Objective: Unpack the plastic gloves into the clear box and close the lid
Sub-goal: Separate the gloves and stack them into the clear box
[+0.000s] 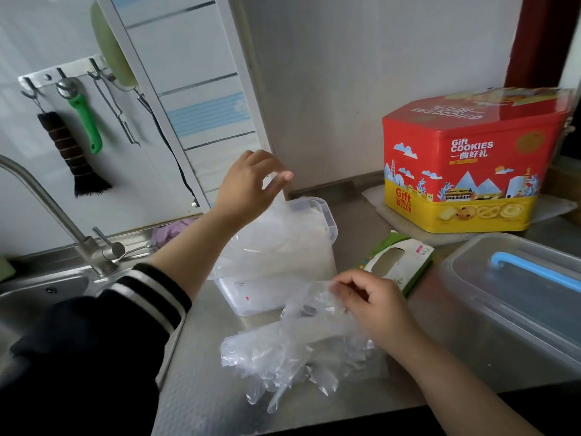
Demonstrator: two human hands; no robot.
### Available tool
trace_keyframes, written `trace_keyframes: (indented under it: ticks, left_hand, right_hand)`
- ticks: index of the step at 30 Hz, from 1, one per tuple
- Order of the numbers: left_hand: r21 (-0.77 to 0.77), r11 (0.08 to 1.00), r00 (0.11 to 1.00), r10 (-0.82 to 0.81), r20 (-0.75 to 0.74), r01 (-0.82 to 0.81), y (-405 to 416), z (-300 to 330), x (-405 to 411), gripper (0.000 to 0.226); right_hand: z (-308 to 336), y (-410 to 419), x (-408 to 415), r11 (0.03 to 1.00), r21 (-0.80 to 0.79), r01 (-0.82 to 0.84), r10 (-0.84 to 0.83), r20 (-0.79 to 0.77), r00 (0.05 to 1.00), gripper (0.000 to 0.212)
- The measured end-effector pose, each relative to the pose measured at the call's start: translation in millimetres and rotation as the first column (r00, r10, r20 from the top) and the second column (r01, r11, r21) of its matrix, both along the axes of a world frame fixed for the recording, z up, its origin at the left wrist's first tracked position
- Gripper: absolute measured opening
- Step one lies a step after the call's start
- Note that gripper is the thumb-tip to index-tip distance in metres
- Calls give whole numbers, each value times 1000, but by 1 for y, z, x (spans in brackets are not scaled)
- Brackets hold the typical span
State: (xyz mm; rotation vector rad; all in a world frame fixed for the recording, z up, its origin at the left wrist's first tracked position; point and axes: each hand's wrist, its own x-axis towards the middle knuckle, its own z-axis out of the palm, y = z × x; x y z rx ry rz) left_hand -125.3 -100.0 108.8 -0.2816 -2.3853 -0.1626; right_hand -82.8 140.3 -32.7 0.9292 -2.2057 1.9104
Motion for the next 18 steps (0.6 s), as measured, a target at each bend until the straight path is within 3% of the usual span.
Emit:
trace_keyframes:
  ticks: [2, 3, 5, 6, 10, 16, 18]
  left_hand:
    - [325, 937, 940, -217, 262, 125, 32, 6, 29, 62]
    - [465, 872, 850, -357, 387, 154, 47, 5, 42, 62]
    - [554, 820, 684, -487, 543, 144, 66, -4, 64, 63]
    - [533, 834, 666, -481, 570, 147, 69, -10, 70, 67]
    - [466, 875, 796, -371, 478, 128, 68, -23, 84, 49]
    - [674, 734, 816, -337, 469, -84, 31, -14, 89, 17]
    - [759, 635, 840, -326, 433, -144, 19, -11, 90, 10]
  right_hand:
    - [15, -2, 1, 999, 25, 25, -25, -24, 999, 30]
    - [24, -3, -1, 999, 35, 42, -40, -47, 998, 27]
    - [45, -3, -1, 996, 42, 80, -76, -90, 993, 21]
    - [55, -3, -3, 996, 48, 76, -71, -102, 992, 22]
    - [83, -1, -9, 990, 108, 87, -73, -126, 989, 21]
    - [99, -1, -24, 988, 80, 132, -133, 0, 991, 33]
    - [101, -7, -32, 986, 92, 141, -143, 19, 990, 33]
